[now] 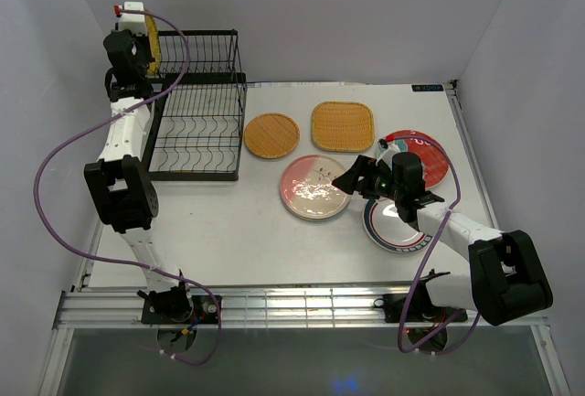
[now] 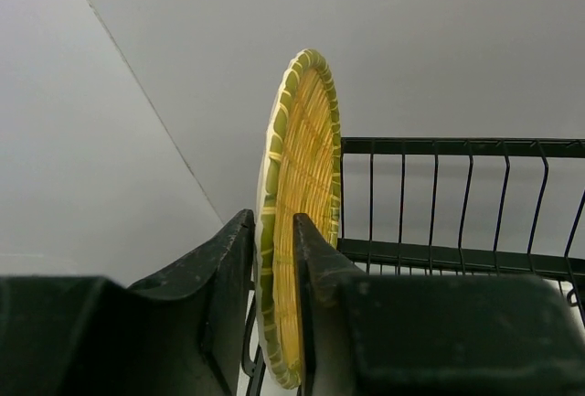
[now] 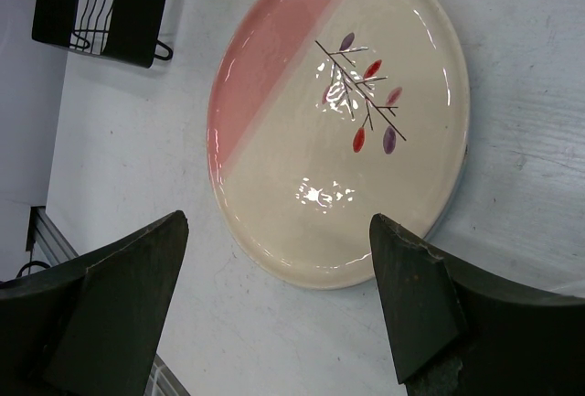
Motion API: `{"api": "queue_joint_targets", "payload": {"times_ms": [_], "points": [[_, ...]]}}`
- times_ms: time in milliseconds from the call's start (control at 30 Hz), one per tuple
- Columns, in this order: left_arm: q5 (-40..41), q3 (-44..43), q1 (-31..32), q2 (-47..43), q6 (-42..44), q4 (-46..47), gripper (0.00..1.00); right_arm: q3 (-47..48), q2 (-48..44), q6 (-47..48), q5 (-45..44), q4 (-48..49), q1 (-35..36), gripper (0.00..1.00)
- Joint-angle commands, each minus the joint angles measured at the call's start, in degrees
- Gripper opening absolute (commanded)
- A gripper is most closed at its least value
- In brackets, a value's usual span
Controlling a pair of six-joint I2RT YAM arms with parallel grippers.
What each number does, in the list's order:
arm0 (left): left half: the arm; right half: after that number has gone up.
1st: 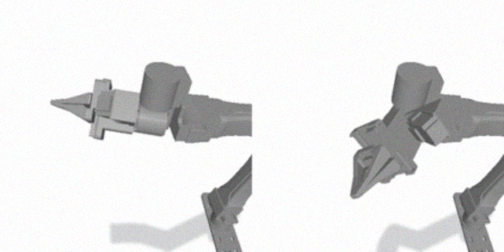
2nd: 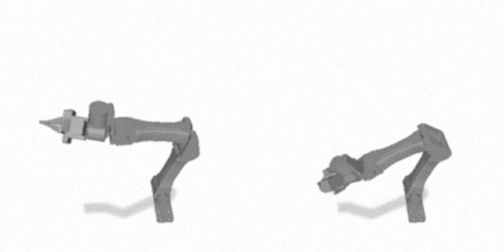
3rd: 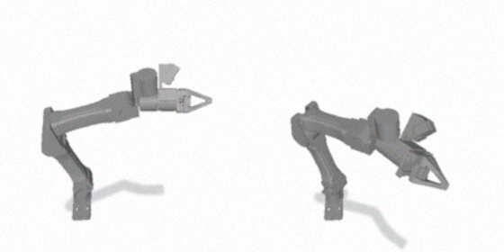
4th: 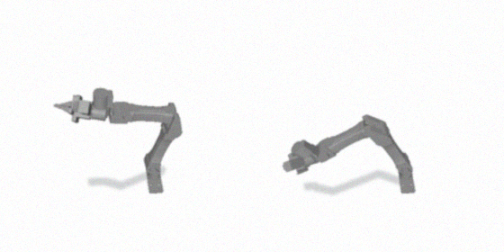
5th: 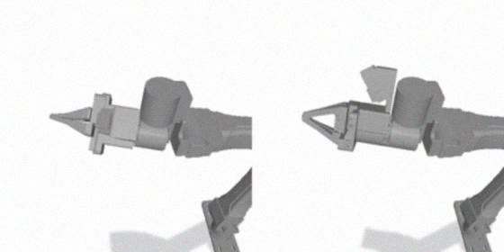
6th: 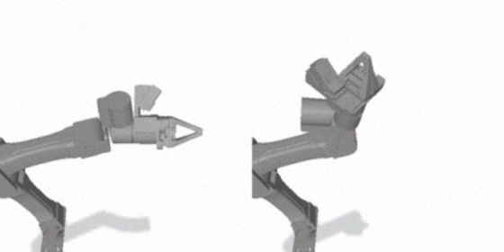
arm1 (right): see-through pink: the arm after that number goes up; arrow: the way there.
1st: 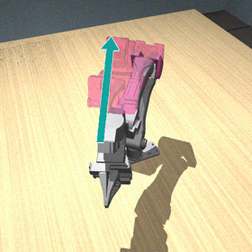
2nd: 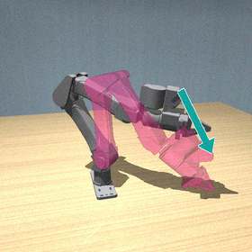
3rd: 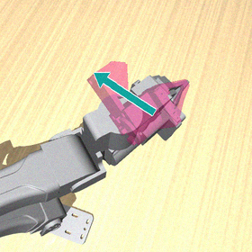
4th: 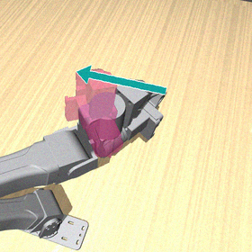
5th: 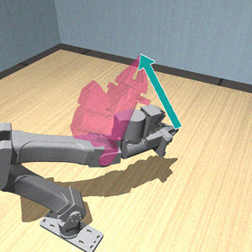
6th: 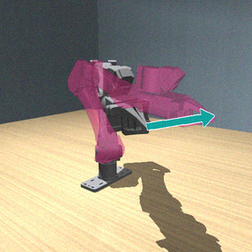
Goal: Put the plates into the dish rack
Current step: Insert the plate into the dish rack, then pick up the plate at the center of the board.
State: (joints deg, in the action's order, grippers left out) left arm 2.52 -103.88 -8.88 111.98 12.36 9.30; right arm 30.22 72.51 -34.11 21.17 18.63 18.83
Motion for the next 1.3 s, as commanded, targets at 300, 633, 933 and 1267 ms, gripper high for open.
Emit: {"api": "queue_joint_targets", "payload": {"times_ms": [300, 633, 933, 1267], "points": [[-0.9, -1.8, -1.8, -3.3, -1.4, 0.3, 0.47, 2.0, 0.0, 0.3, 0.8, 2.5, 0.2, 0.86], [-2.4, -1.9, -3.9, -4.4, -3.3, -0.2, 0.61, 2.0, 0.2, 0.4, 0.9, 2.5, 0.1, 0.86], [-2.5, -2.2, -4.0, -7.5, -4.5, -4.1, 0.85, 2.0, 0.1, 0.3, 1.0, 2.5, 0.1, 0.86], [-8.8, 15.2, -4.0, -23.5, -11.7, -6.5, 0.98, 2.0, 0.2, 0.5, 1.0, 2.3, 0.1, 0.86]]}}
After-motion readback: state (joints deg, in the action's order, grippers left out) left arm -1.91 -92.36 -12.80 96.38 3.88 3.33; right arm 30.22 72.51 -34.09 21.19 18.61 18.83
